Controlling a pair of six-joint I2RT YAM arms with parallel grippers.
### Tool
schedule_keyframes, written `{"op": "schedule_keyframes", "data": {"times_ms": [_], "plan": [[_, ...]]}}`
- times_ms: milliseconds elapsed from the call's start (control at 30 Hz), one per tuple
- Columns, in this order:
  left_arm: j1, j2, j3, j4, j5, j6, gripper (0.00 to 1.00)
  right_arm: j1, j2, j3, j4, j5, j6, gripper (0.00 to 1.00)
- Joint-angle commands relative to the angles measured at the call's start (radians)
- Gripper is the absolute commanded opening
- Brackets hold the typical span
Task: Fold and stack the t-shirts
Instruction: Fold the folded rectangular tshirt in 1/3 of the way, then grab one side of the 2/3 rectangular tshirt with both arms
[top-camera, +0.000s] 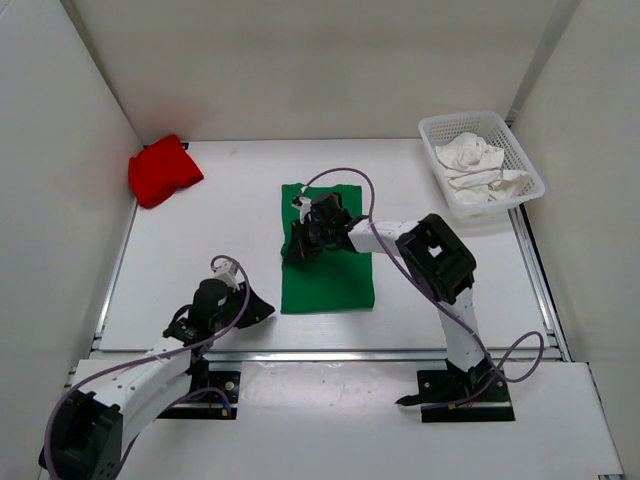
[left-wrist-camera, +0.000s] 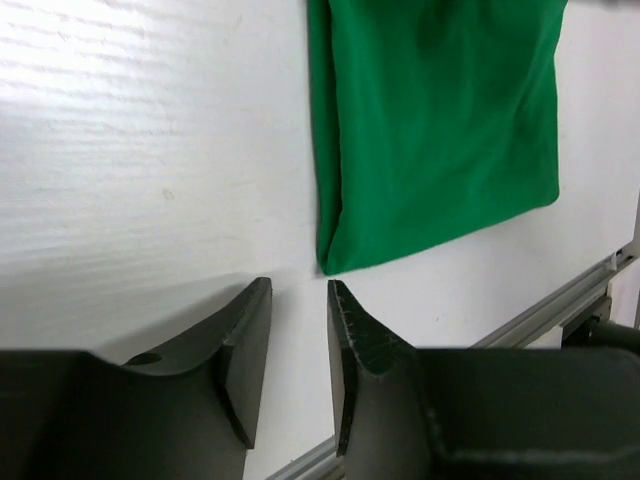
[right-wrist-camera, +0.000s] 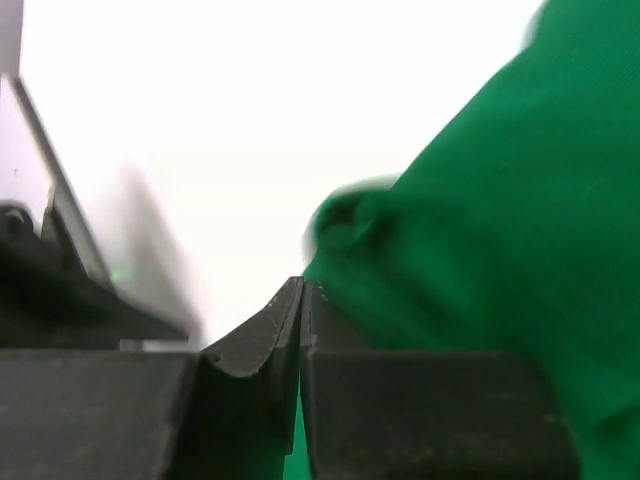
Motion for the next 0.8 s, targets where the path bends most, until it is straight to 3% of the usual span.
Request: {"op": "schedule_keyframes", "data": {"times_ms": [0, 167, 233, 300, 400, 533, 700, 767], "plan": [[-0.04, 0.007, -0.016, -0.022, -0.008, 0.012, 0.41, -0.039, 0.072, 0.103, 0.002, -0.028, 0.021, 0.0], [-0.103, 0.102, 0.028, -0.003, -0.066, 0.025, 0.45, -0.039, 0.003, 0.115, 0.04, -0.03, 0.02, 0.0], [-0.126, 0.145, 0.051, -0.017, -0.095, 0.031, 0.44, -0.046, -0.054, 0.096, 0.046, -0.034, 0.015, 0.04], [-0.14, 0.185, 0.056, -0.003, -0.103, 0.031, 0.45, -0.056, -0.141, 0.031, 0.08, -0.034, 0.025, 0.14], [-0.174, 0.217, 0.083, -0.002, -0.14, 0.028, 0.48, -0.079, -0.302, -0.154, 0.144, -0.015, 0.054, 0.25], [-0.175, 0.264, 0.091, -0.002, -0.149, 0.046, 0.52, -0.107, -0.598, -0.535, 0.204, 0.09, 0.093, 0.33], [-0.191, 0.287, 0.111, 0.003, -0.177, 0.043, 0.58, -0.177, -0.931, -0.858, 0.072, 0.225, 0.078, 0.44], [-0.201, 0.3, 0.117, -0.003, -0.18, 0.042, 0.72, -0.22, -1.005, -0.932, 0.036, 0.239, 0.078, 0.48]]}}
